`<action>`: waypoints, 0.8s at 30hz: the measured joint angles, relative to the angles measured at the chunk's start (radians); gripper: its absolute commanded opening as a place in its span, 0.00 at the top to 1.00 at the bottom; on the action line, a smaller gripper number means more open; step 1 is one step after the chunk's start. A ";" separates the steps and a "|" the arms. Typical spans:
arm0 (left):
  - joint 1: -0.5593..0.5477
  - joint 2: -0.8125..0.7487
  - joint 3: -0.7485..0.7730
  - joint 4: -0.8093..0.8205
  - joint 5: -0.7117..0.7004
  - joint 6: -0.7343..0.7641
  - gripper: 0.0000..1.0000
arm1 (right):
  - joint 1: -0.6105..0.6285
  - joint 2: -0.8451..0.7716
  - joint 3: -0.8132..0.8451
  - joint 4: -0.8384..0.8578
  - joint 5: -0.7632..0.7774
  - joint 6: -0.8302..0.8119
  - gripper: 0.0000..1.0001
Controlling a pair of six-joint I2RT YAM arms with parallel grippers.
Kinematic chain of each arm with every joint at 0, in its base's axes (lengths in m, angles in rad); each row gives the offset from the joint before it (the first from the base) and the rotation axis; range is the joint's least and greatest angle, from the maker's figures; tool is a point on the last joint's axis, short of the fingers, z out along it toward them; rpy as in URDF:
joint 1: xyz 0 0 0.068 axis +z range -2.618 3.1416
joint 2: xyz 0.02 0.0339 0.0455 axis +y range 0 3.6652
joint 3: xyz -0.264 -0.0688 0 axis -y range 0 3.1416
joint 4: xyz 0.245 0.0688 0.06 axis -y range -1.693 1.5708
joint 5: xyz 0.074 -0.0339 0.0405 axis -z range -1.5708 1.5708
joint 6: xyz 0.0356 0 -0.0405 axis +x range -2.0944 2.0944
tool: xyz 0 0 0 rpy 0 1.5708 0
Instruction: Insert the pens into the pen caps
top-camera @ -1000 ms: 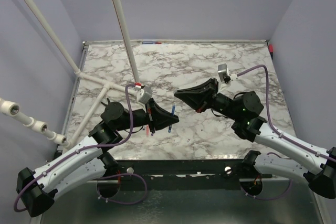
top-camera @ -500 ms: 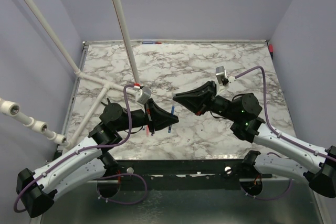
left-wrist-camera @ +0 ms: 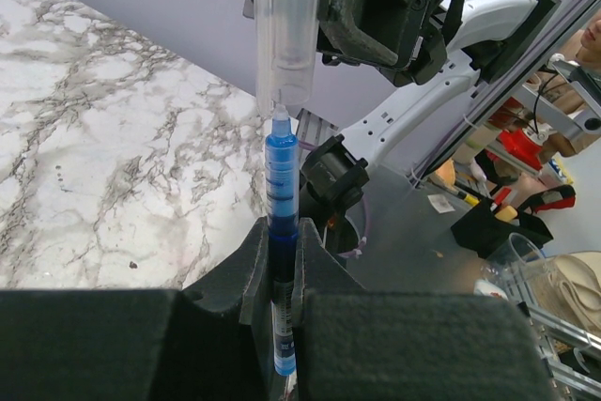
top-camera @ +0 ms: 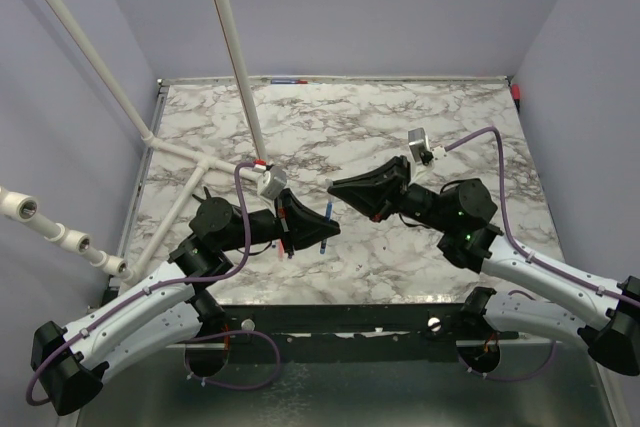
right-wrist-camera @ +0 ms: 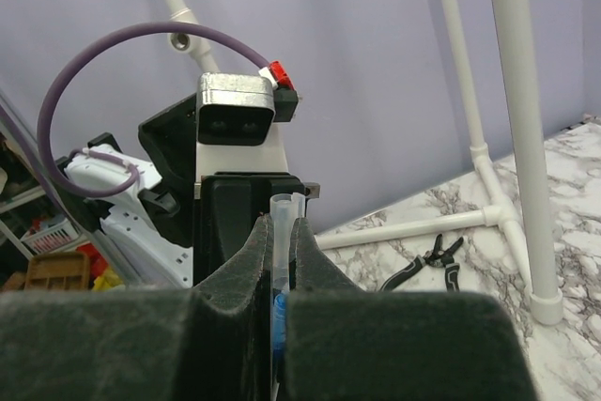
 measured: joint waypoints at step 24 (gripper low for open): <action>0.000 -0.020 -0.014 0.000 0.000 0.000 1.00 | 0.031 -0.001 -0.072 0.080 0.002 0.035 1.00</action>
